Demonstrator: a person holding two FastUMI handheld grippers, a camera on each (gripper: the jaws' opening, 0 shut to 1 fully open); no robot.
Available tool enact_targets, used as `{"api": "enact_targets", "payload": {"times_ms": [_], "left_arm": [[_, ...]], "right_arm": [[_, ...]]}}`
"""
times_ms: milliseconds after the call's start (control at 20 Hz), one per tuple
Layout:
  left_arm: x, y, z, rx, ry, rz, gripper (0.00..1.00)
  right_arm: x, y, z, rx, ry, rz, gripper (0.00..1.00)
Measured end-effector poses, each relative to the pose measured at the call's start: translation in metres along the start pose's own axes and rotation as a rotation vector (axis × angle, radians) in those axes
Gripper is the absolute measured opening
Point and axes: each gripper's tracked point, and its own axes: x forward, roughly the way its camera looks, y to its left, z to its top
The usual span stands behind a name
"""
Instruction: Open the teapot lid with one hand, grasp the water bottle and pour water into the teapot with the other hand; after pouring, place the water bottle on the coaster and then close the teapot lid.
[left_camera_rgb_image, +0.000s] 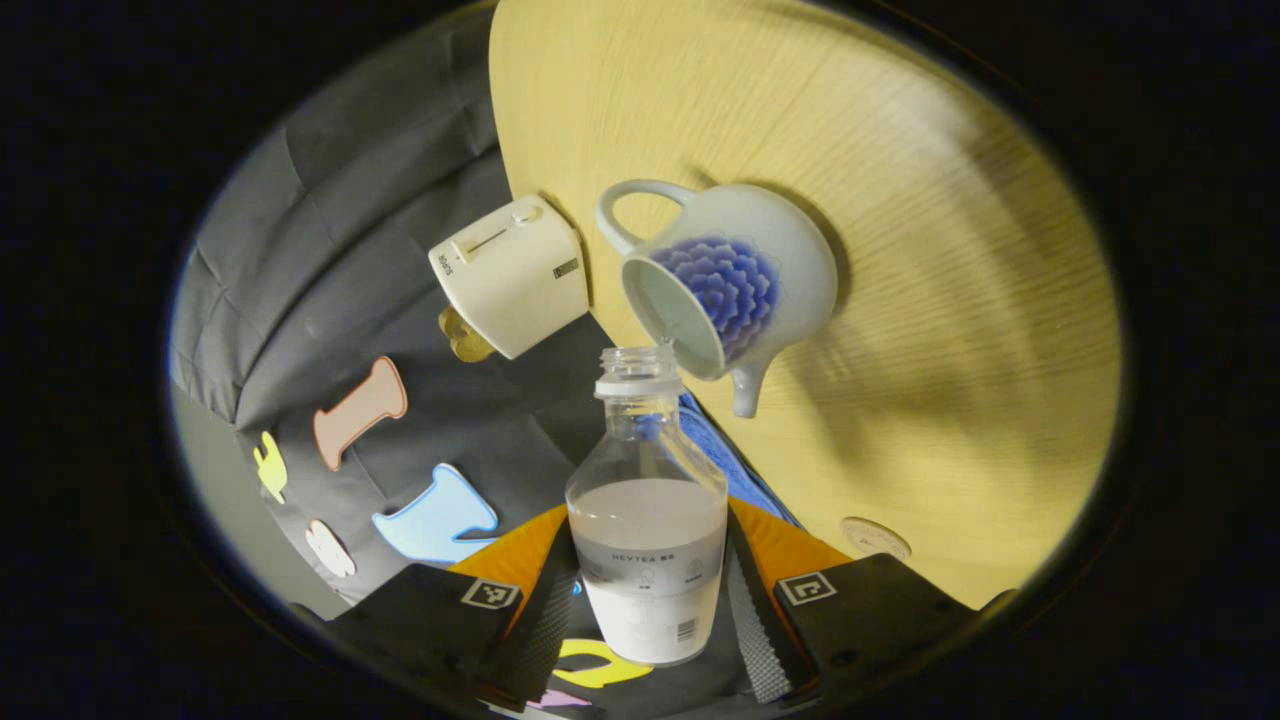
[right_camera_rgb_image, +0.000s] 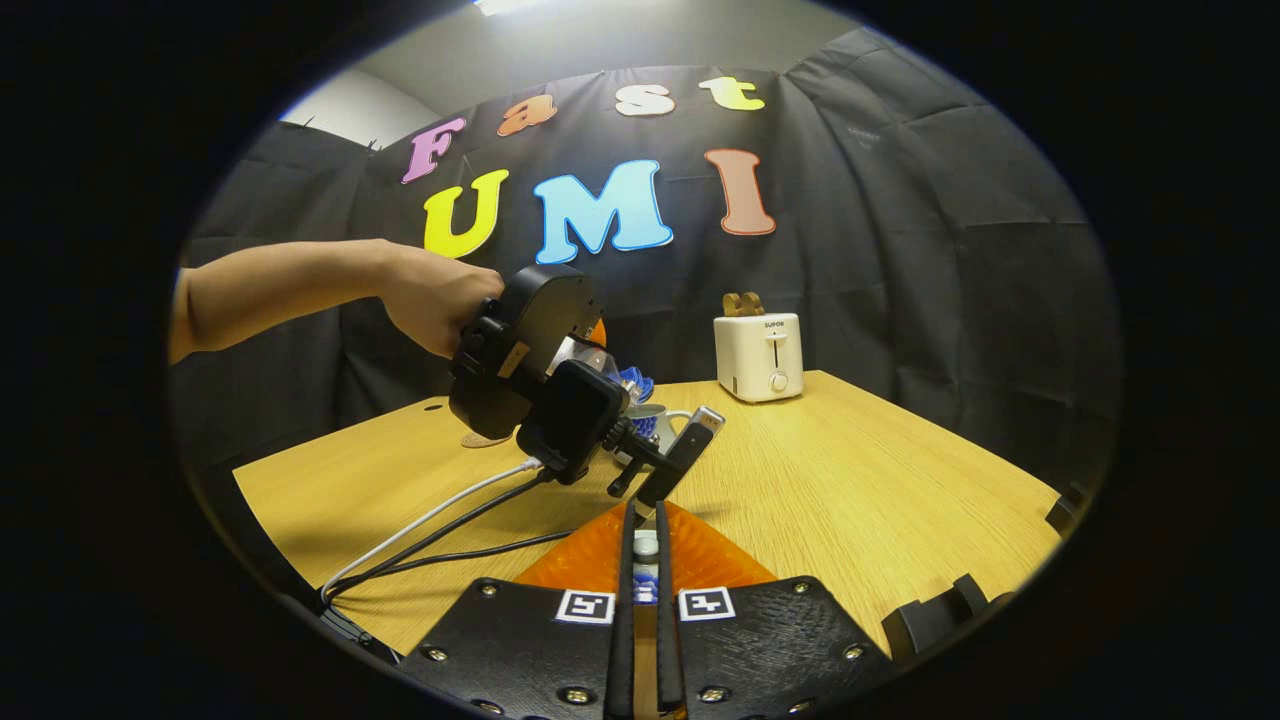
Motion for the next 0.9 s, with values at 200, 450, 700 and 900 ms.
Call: {"api": "enact_targets", "payload": {"times_ms": [200, 450, 700, 900], "left_arm": [[0.000, 0.000, 0.001, 0.002, -0.001, 0.004, 0.84], [0.001, -0.002, 0.001, -0.031, -0.015, 0.014, 0.84], [0.002, -0.008, 0.001, -0.114, -0.040, 0.029, 0.85], [0.000, -0.013, 0.010, -0.287, -0.115, 0.034, 0.85]], "right_arm": [[0.000, 0.000, 0.000, 0.000, 0.001, 0.002, 0.09], [0.001, -0.002, 0.002, 0.001, -0.008, -0.006, 0.09], [0.001, -0.002, 0.006, 0.001, -0.015, -0.009, 0.09], [0.000, 0.001, 0.010, 0.000, -0.025, -0.005, 0.09]]}}
